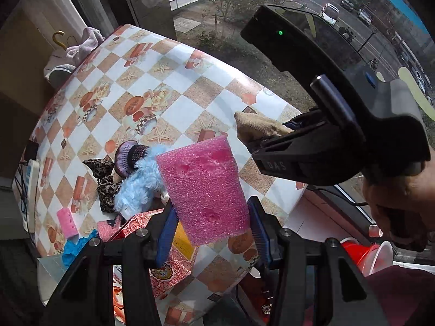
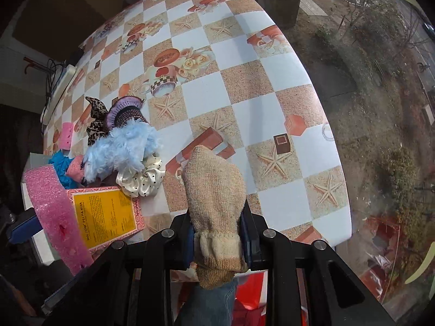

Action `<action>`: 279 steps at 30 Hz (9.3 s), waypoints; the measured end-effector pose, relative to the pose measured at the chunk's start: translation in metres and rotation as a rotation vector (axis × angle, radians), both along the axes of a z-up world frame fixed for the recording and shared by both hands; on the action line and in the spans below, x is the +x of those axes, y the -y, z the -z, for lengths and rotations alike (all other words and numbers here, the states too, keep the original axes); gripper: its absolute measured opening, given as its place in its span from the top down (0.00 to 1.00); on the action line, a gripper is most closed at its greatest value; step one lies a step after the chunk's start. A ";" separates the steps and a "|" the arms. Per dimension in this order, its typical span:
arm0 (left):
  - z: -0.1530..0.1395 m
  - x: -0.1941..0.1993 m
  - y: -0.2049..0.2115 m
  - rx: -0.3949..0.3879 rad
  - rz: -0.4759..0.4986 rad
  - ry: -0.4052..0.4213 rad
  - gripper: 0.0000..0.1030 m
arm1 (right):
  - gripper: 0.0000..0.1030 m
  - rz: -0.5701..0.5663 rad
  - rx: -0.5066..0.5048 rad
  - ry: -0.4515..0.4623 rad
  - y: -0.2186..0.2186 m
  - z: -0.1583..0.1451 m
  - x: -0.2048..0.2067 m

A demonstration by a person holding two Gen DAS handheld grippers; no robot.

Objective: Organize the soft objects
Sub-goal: 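Carry the pink sponge and beige glove in both tools over the white box, then open both tools to drop the sponge and glove into the box, then move both tools back toward the items on the table, then grasp the second pink sponge with the left tool while the right tool grasps the striped knit hat, then carry the pink sponge and striped hat in both tools over the white box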

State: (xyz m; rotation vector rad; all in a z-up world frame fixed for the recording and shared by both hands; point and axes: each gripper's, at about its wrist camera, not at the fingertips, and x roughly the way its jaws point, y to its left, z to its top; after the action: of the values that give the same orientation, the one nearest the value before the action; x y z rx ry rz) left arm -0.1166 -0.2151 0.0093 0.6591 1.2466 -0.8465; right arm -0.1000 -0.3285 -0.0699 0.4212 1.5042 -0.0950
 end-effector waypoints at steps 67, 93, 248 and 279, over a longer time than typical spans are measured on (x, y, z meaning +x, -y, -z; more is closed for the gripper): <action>0.030 -0.015 -0.431 0.135 -0.874 0.043 0.47 | 0.72 -1.075 0.001 0.097 -0.463 -0.075 0.005; 0.041 -0.025 -0.451 0.149 -0.948 0.010 0.22 | 0.41 -1.101 0.029 0.090 -0.477 -0.065 -0.002; -0.002 0.043 -0.302 0.087 -0.638 0.098 0.55 | 0.55 -0.441 0.059 0.134 -0.278 -0.092 0.033; 0.016 0.011 -0.440 0.088 -1.073 0.010 0.55 | 0.55 -0.888 0.031 0.104 -0.420 -0.087 0.024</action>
State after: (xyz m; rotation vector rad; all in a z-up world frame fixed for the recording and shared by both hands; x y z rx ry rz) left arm -0.1060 0.2248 -0.0064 -0.0028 1.3886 0.1054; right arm -0.0758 0.0917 0.0167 -0.2395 1.4712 0.6382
